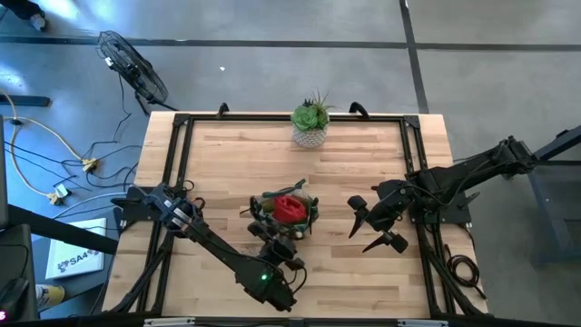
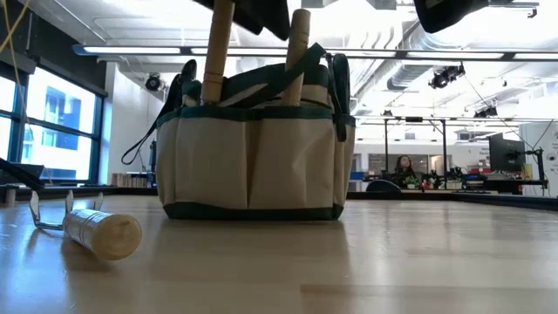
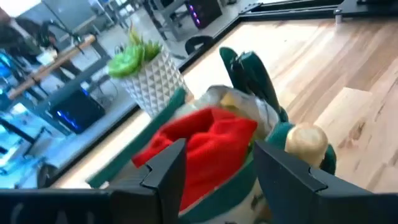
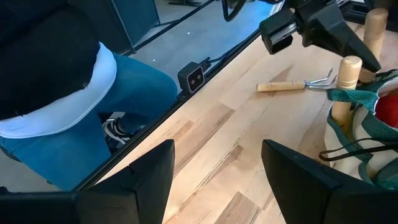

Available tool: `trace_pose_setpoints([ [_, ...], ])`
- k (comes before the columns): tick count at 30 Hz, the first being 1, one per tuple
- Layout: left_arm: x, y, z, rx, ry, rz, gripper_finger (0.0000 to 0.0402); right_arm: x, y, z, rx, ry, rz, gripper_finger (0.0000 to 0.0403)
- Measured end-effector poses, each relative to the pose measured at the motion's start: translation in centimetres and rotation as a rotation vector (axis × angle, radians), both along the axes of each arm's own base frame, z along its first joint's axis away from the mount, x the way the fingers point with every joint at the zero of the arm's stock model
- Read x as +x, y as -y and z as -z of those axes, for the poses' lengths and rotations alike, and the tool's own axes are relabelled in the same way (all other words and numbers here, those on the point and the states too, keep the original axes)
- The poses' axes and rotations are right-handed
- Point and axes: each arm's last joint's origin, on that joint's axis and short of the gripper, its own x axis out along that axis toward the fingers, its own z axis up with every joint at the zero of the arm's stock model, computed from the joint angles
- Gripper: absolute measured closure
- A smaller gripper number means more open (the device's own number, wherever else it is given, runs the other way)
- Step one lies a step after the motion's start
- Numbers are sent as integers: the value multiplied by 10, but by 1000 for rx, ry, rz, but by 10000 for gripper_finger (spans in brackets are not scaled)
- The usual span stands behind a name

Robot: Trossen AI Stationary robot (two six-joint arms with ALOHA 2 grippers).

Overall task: Pick & Place Garden tools in Gardening bag
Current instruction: Put the light brown trowel into the white gardening bag, then put the light brown hand rake into the white gardening bag

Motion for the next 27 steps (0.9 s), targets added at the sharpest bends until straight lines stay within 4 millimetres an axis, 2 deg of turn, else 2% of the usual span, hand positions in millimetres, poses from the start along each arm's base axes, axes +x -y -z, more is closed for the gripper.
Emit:
trace_pose_setpoints([
  [10,16,-20,-16,110,-90,13,222,0,0,0,6,-4,-2,170],
  [14,22,-26,-32,184,-97,23,222,0,0,0,6,-5,-3,170],
  [19,20,-38,-65,172,-36,6,222,0,0,0,6,-5,-2,170],
  [23,6,-46,-96,132,27,1,225,0,0,0,5,-9,0,170],
  [27,-16,-55,-132,85,8,38,256,0,0,1,4,-13,0,170],
])
